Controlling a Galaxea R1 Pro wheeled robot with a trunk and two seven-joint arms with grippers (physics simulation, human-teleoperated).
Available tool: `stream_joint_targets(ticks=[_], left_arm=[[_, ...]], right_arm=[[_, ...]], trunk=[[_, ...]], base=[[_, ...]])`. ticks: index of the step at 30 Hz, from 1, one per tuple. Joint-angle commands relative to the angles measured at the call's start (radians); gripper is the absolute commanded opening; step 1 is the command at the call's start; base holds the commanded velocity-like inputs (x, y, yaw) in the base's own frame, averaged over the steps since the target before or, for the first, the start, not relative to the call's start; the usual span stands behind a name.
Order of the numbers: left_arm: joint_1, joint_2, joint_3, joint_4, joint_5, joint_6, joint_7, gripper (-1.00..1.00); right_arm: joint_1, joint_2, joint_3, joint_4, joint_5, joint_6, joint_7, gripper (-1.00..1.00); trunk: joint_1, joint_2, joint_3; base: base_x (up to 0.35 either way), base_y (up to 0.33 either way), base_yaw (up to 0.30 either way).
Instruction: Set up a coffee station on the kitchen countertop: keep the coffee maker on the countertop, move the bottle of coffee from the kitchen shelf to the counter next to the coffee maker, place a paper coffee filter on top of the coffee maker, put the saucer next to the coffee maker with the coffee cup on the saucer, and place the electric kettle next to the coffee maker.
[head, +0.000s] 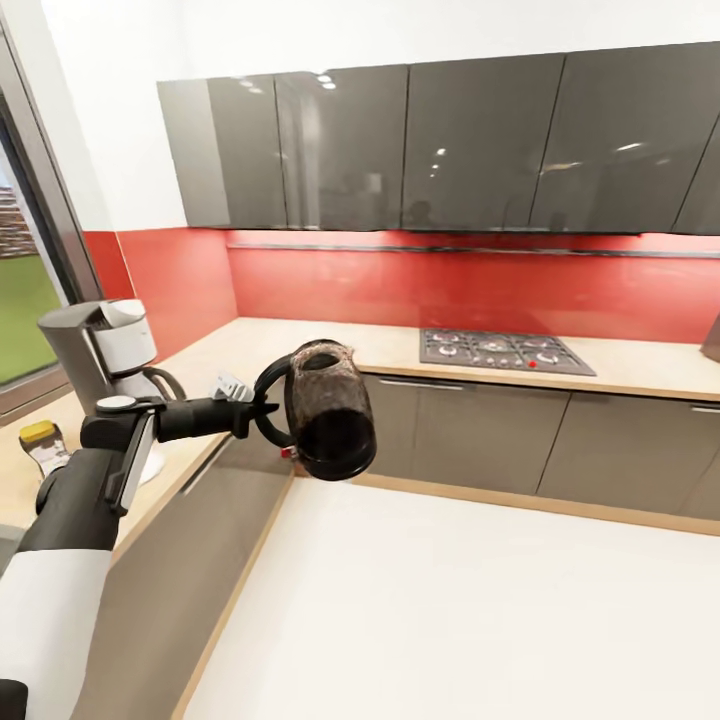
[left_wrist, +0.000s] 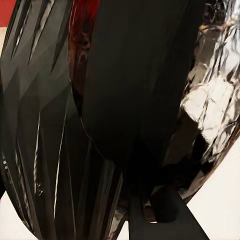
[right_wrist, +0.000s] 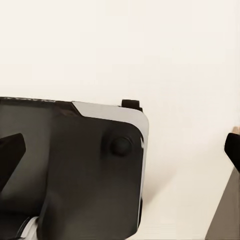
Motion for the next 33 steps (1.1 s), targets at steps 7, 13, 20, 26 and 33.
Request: stream_joint_targets(ticks=[7,13,20,26,33], left_arm=[[-0.003,-0.001,0.003,0.054,-0.007,0.005,-0.008,-1.00],[-0.003,-0.002,0.005,0.058,-0.007,0.005,-0.008,-1.00],[-0.003,-0.001,0.005,0.059,-0.007,0.005,-0.008,-1.00],[-0.003,-0.002,0.005,0.059,-0.006,0.005,-0.008,-1.00],[-0.003,-0.002,0.005,0.060,-0.006,0.004,-0.008,-1.00]], right_arm=[[-0.001,0.000,-0.011,0.002,0.010,-0.003,0.004,1.00],[-0.001,0.000,-0.011,0.002,0.010,-0.003,0.004,1.00],[-0.001,0.000,-0.011,0.004,0.010,-0.003,0.004,1.00],[-0.001,0.000,-0.011,0.004,0.010,-0.003,0.004,1.00],[-0.001,0.000,-0.011,0.004,0.010,-0.003,0.004,1.00]], trunk=[[0.001,-0.002,-0.002],[0.001,-0.002,-0.002],[0.001,-0.002,-0.002],[0.001,-0.002,-0.002],[0.001,-0.002,-0.002]], base=[[0.316,-0.124,0.000],[0.334,-0.078,0.000],[0.335,-0.040,0.000],[0.336,-0.002,0.000],[0.336,0.000,0.000]])
